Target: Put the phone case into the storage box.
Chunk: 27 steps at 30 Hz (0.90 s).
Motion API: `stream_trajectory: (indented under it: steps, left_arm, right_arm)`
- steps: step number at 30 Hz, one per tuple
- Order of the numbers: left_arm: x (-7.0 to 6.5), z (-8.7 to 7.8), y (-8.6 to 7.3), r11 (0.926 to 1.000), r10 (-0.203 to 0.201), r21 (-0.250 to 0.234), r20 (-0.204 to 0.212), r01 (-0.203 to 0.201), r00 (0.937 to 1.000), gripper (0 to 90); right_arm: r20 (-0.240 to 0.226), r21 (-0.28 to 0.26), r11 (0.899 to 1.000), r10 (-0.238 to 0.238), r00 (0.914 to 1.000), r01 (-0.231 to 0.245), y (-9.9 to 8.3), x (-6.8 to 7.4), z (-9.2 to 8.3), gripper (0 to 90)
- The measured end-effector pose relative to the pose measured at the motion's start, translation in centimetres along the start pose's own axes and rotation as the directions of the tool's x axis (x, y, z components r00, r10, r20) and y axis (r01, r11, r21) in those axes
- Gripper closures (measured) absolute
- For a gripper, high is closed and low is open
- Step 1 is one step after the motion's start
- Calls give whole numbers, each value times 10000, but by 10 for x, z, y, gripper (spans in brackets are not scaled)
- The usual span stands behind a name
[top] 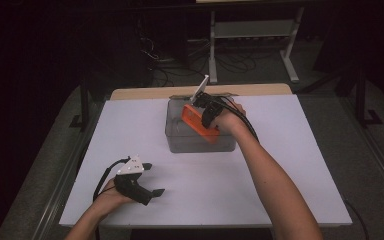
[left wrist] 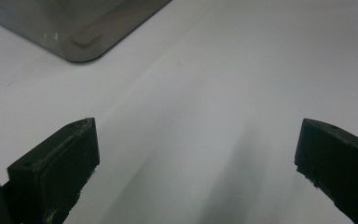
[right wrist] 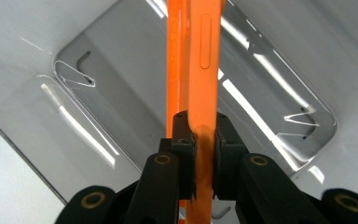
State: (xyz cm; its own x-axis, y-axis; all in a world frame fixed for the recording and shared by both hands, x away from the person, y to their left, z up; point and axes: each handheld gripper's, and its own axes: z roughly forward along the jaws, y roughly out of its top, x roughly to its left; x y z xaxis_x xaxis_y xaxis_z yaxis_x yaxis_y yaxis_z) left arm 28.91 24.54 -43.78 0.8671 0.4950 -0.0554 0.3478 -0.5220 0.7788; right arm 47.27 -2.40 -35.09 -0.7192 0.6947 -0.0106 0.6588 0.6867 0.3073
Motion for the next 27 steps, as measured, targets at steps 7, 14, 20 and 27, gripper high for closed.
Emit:
stream_trajectory:
  steps: [7,14,20,27]
  left_arm:
    - [0,0,0,10000,5,-22,0,-5,10000,0]
    - [-1,0,0,10000,11,3,7,-11,10000,0]
    - [-1,0,1,10000,41,-4,9,-41,10000,0]
    - [-1,0,1,10000,54,8,29,-54,10000,0]
  right_arm:
    - [-73,308,9994,173,9998,-171,3,-1,3,806]
    - [-107,434,9974,575,9983,-570,5,-4,5,807]
    - [-109,567,9904,1271,9918,-1263,4,-8,6,807]
    - [-131,687,9824,1753,9844,-1740,1,-12,7,807]
